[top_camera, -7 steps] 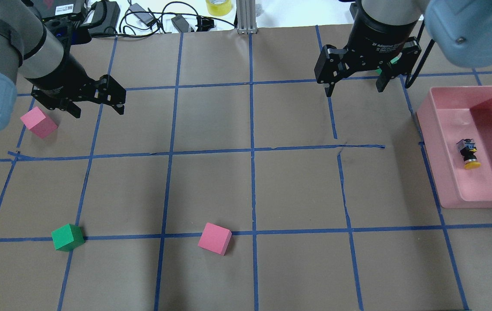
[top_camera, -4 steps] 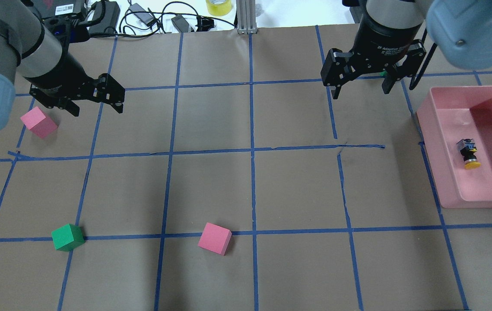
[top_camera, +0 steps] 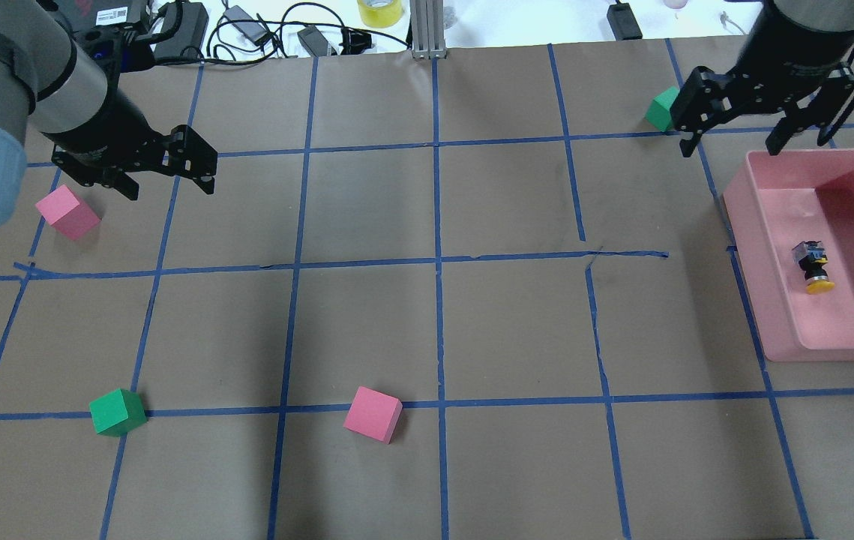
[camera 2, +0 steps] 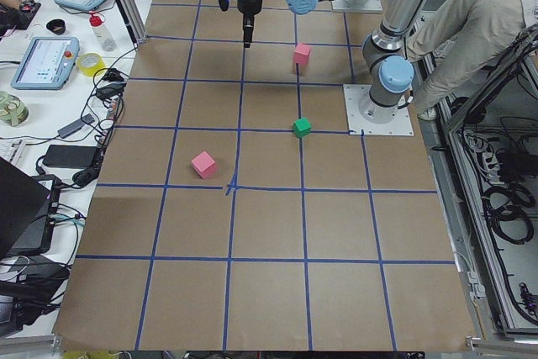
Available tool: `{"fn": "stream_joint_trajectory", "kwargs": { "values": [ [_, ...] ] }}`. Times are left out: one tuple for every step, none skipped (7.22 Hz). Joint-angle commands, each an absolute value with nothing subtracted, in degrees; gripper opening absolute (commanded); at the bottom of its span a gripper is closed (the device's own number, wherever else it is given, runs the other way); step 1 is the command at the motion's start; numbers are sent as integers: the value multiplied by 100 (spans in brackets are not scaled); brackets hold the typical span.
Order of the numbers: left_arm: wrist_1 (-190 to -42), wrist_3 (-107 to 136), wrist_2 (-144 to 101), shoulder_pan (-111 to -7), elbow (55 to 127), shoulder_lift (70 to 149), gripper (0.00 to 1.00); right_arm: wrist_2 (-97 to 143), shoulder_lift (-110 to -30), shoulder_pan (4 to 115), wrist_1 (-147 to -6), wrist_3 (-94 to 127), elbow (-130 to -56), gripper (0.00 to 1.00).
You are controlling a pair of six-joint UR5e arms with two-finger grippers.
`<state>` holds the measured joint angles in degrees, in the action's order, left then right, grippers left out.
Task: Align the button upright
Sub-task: 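Move the right gripper over the pink bin toward the push-button switch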
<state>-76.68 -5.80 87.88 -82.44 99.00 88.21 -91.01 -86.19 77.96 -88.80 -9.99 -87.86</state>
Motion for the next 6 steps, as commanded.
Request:
{"fn": "stream_joint_trajectory", "kwargs": {
  "values": [
    [-7681, -580, 8754, -8253, 9853, 8745, 100, -9097, -8290, 6685, -9742, -2166, -9305, 100],
    [-7682, -571, 8745, -8253, 9905, 8754, 100, -9036, -8062, 6184, -10539, -2763, -9690, 100],
    [-7682, -571, 8745, -8253, 9914, 8754, 100, -9018, -7946, 5718, -11286, -3143, -10103, 100],
    [-7682, -571, 8754, -8253, 9914, 8754, 100, -9035, -7667, 5522, -12086, -3347, -10490, 100],
    [-7682, -571, 8754, -8253, 9905, 8754, 100, -9035, -7394, 5380, -12729, -3392, -10773, 100],
    [-7682, -571, 8754, -8253, 9905, 8754, 100, -9035, -7270, 5309, -12979, -3445, -10958, 100]
  ]
}}
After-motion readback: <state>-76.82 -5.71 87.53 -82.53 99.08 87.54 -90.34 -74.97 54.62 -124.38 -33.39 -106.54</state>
